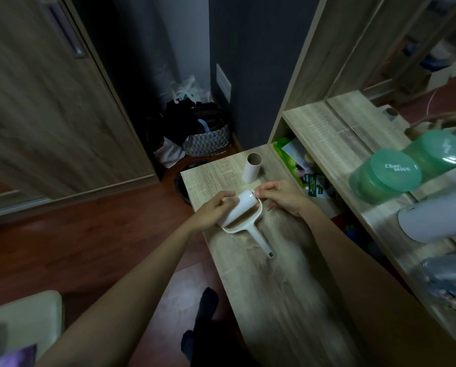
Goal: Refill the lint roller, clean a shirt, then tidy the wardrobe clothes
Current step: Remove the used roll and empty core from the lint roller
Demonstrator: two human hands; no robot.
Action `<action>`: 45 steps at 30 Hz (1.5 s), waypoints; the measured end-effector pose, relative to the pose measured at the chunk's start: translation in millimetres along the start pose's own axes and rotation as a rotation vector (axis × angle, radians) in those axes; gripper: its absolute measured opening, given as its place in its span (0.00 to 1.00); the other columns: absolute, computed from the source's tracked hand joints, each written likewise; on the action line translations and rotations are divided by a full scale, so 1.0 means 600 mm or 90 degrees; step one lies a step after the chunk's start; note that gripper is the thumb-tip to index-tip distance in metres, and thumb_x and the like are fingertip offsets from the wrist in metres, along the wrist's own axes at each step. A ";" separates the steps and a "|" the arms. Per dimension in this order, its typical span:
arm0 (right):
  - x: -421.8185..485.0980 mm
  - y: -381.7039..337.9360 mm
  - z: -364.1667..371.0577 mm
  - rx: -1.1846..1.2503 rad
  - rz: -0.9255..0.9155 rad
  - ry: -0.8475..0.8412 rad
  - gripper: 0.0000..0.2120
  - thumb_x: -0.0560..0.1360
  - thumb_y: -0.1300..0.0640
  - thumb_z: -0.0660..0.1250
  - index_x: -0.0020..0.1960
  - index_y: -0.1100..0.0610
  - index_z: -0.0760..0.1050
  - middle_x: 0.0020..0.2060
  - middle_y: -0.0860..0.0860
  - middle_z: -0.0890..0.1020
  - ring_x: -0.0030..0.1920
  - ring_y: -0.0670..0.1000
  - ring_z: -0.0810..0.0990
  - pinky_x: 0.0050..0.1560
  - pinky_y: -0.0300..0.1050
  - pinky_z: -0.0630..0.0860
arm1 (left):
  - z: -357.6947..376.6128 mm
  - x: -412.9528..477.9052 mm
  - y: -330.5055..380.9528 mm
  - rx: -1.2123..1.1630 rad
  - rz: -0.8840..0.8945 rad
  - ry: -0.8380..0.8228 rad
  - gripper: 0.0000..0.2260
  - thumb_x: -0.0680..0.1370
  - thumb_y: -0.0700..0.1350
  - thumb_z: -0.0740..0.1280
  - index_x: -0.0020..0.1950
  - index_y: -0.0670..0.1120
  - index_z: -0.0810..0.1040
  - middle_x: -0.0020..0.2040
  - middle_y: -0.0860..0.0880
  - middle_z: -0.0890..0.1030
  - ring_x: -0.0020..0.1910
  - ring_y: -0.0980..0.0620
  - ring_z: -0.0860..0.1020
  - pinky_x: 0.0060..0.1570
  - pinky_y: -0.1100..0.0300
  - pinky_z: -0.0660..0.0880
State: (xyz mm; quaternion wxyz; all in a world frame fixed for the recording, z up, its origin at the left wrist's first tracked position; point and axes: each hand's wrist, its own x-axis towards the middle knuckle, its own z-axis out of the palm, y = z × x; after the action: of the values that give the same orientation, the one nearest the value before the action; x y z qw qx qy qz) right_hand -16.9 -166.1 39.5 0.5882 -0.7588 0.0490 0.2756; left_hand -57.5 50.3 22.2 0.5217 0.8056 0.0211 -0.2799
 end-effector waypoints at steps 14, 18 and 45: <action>-0.016 -0.002 0.014 -0.101 -0.035 -0.008 0.08 0.71 0.64 0.72 0.48 0.65 0.79 0.40 0.56 0.81 0.38 0.50 0.80 0.29 0.37 0.76 | -0.013 0.017 0.036 -0.233 -0.309 -0.187 0.25 0.76 0.63 0.64 0.62 0.44 0.75 0.51 0.45 0.76 0.51 0.44 0.78 0.55 0.42 0.78; -0.017 -0.005 0.017 -0.111 -0.041 -0.012 0.06 0.70 0.65 0.72 0.47 0.63 0.79 0.42 0.59 0.81 0.40 0.53 0.81 0.30 0.38 0.77 | -0.014 0.020 0.037 -0.229 -0.316 -0.195 0.23 0.75 0.61 0.66 0.58 0.44 0.75 0.50 0.45 0.75 0.51 0.44 0.78 0.56 0.41 0.77; -0.013 0.002 0.022 -0.125 -0.036 -0.015 0.08 0.70 0.66 0.71 0.48 0.66 0.77 0.38 0.58 0.81 0.34 0.50 0.80 0.31 0.39 0.78 | 0.003 0.032 0.035 -0.211 -0.329 -0.174 0.25 0.71 0.60 0.68 0.58 0.42 0.76 0.55 0.41 0.76 0.53 0.40 0.77 0.58 0.40 0.75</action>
State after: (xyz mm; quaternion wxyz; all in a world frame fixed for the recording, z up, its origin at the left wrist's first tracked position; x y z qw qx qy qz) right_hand -28.5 -156.1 40.2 0.5189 -0.8107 -0.0069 0.2711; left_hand -35.4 34.4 30.0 0.5555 0.6327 0.1999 -0.5012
